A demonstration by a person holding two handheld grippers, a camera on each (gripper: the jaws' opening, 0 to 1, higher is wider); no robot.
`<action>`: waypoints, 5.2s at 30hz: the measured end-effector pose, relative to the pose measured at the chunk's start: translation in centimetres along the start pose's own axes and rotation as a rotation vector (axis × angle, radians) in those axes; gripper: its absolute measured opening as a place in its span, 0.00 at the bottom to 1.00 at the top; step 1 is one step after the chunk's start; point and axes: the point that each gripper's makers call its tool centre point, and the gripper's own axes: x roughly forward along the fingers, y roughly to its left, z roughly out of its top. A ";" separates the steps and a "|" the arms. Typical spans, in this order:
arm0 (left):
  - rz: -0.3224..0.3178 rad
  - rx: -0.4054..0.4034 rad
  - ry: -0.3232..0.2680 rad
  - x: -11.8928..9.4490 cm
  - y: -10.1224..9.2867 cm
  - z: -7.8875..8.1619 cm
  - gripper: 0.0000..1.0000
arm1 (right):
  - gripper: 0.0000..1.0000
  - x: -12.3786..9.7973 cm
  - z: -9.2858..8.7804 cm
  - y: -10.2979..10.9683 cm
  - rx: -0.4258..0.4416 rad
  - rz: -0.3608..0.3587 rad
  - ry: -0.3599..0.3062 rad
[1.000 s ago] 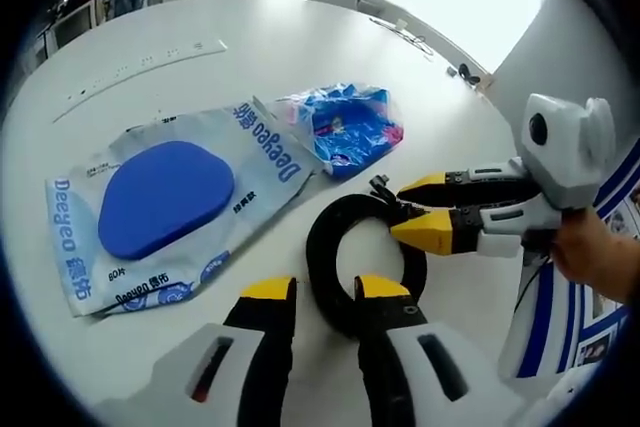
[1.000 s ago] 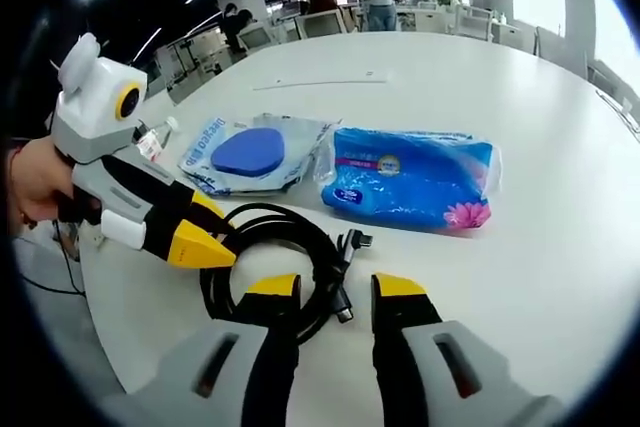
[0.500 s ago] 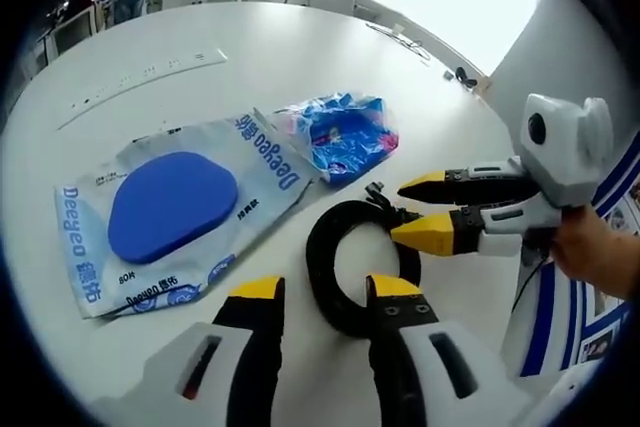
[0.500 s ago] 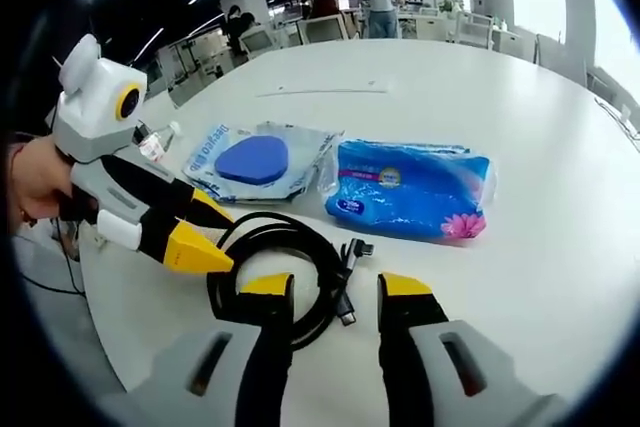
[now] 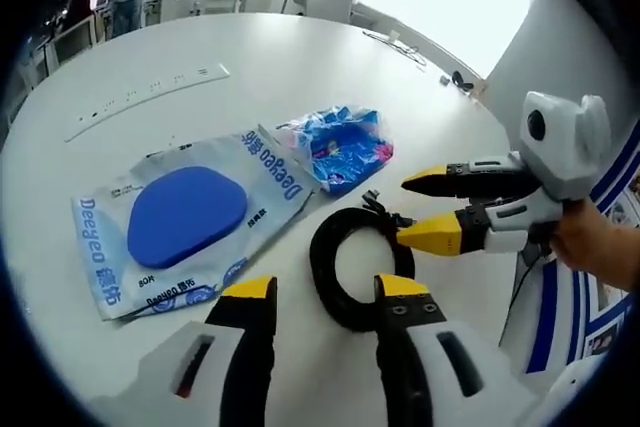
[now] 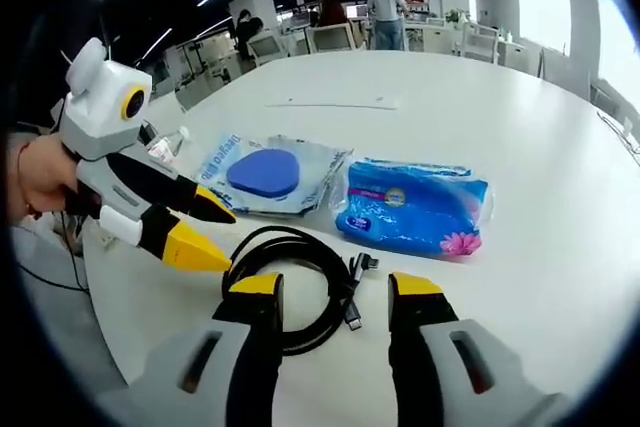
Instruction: Arrange the tabletop items into an orderly group along one side of the table until the central work area is clear of visible clutter.
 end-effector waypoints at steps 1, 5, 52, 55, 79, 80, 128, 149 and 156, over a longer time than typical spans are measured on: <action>-0.001 0.000 -0.001 -0.2 0.0 0.0 0.39 | 0.42 -0.1 0.2 0.1 -0.003 0.001 -0.004; -0.004 0.006 -0.008 -0.7 0.0 0.1 0.42 | 0.44 -0.3 0.7 0.5 -0.016 0.006 -0.010; 0.000 -0.018 -0.161 -11.1 2.7 -1.1 0.61 | 0.59 -1.1 5.7 9.1 -0.121 0.133 -0.074; 0.006 -0.020 -0.176 -12.0 3.0 -1.2 0.62 | 0.59 -1.0 6.0 9.9 -0.128 0.144 -0.079; 0.067 -0.060 -0.248 -18.2 6.3 -3.4 0.63 | 0.59 -0.3 8.6 15.4 -0.183 0.211 -0.100; 0.071 -0.061 -0.251 -18.5 6.5 -3.5 0.63 | 0.59 -0.3 8.8 15.7 -0.186 0.215 -0.101; 0.194 -0.178 -0.350 -28.9 17.3 -7.6 0.64 | 0.59 7.9 16.2 28.8 -0.283 0.415 -0.089; 0.189 -0.218 -0.361 -28.1 21.6 -7.6 0.63 | 0.56 14.0 17.9 31.0 -0.146 0.501 -0.053; 0.179 -0.238 -0.371 -27.7 23.1 -7.6 0.63 | 0.57 16.1 18.2 31.8 -0.092 0.533 -0.031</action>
